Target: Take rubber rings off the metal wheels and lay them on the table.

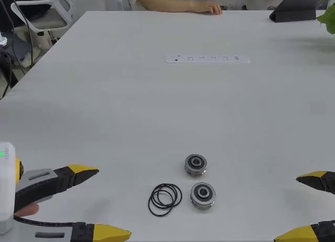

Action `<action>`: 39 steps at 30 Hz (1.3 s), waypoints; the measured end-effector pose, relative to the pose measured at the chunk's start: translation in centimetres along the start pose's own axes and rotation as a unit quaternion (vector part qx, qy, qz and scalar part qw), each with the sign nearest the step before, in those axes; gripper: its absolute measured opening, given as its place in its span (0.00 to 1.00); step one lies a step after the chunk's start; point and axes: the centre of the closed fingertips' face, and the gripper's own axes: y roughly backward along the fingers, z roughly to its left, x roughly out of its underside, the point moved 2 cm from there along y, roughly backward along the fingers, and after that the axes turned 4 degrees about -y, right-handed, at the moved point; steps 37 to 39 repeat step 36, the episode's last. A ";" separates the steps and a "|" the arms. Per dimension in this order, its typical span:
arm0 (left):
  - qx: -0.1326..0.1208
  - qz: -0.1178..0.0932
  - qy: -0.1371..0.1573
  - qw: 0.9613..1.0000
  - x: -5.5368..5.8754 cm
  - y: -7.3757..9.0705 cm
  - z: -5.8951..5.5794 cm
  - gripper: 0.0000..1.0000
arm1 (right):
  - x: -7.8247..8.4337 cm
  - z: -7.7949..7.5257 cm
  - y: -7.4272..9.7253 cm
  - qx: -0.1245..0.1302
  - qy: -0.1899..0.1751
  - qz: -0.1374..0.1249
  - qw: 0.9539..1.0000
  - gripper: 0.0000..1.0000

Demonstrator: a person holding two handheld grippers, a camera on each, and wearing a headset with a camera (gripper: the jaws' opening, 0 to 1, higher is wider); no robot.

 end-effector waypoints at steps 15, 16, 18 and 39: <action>0.000 0.000 0.000 1.000 -0.1 -0.1 -0.1 0.75 | 0.1 0.0 -0.1 0.000 0.001 0.002 1.000 0.92; -0.001 0.000 0.000 1.000 -0.1 -0.1 -0.1 0.75 | 0.1 0.0 -0.1 0.000 0.000 0.004 1.000 0.92; 0.000 0.000 0.000 1.000 -0.1 -0.1 -0.1 0.75 | 0.2 0.0 -0.1 0.000 0.001 0.005 1.000 0.92; -0.003 -0.002 0.000 1.000 -0.3 0.1 0.0 0.76 | 0.3 -0.1 -0.1 0.002 -0.003 0.009 1.000 0.92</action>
